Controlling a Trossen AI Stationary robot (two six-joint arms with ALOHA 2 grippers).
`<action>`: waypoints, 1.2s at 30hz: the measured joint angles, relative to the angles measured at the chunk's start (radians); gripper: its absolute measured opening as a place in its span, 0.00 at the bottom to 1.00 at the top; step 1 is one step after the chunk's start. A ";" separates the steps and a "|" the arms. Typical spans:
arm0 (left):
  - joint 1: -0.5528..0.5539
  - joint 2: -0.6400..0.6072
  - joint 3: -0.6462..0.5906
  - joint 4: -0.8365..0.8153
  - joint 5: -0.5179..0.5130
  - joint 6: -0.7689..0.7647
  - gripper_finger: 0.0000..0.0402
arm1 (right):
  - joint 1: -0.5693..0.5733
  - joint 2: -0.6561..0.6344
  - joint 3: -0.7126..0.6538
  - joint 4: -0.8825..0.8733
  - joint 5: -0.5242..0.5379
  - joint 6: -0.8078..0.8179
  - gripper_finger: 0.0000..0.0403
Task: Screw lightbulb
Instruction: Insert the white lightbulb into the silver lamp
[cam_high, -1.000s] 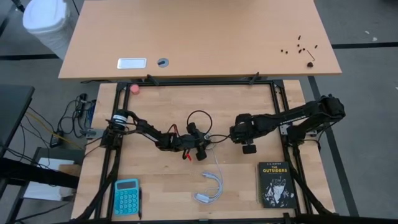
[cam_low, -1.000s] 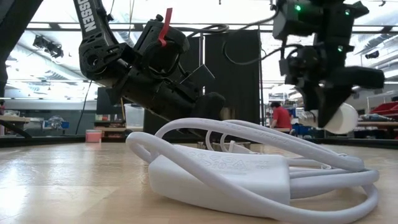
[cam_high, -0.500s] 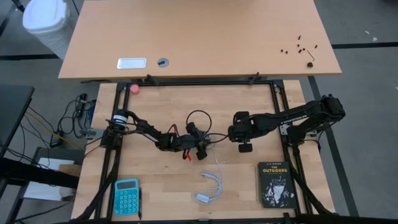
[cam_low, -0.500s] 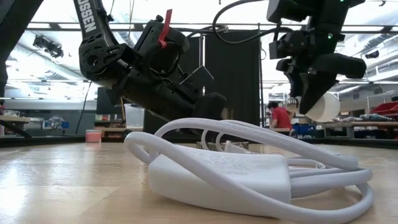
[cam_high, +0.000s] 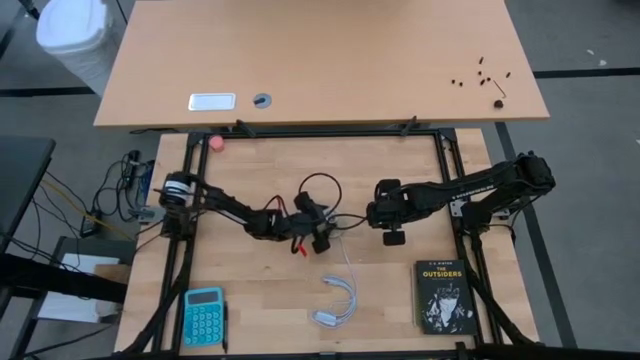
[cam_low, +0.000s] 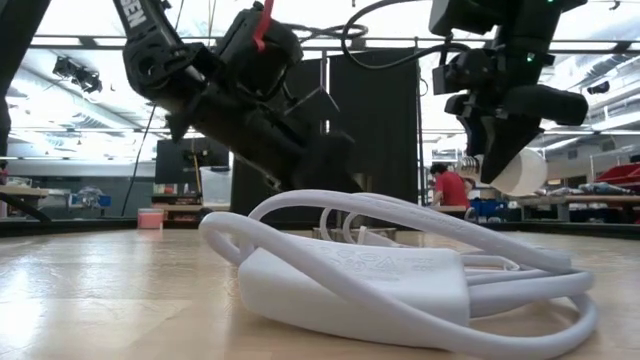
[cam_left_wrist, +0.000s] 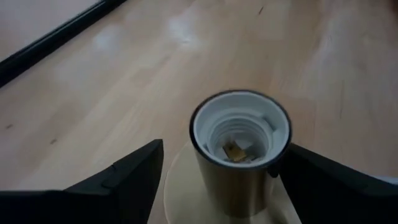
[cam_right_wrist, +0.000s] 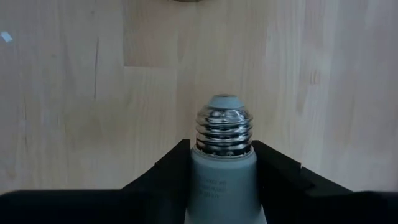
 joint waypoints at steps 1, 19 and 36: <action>0.000 -0.011 0.000 -0.017 0.000 -0.005 0.78 | 0.001 0.000 0.000 0.004 0.000 0.000 0.37; -0.103 -0.125 0.000 -0.144 -0.337 0.176 0.78 | -0.077 -0.088 0.000 0.220 -0.243 0.129 0.37; -0.180 -0.151 0.001 -0.148 -0.501 0.314 0.73 | -0.256 -0.098 0.000 0.590 -0.621 0.356 0.37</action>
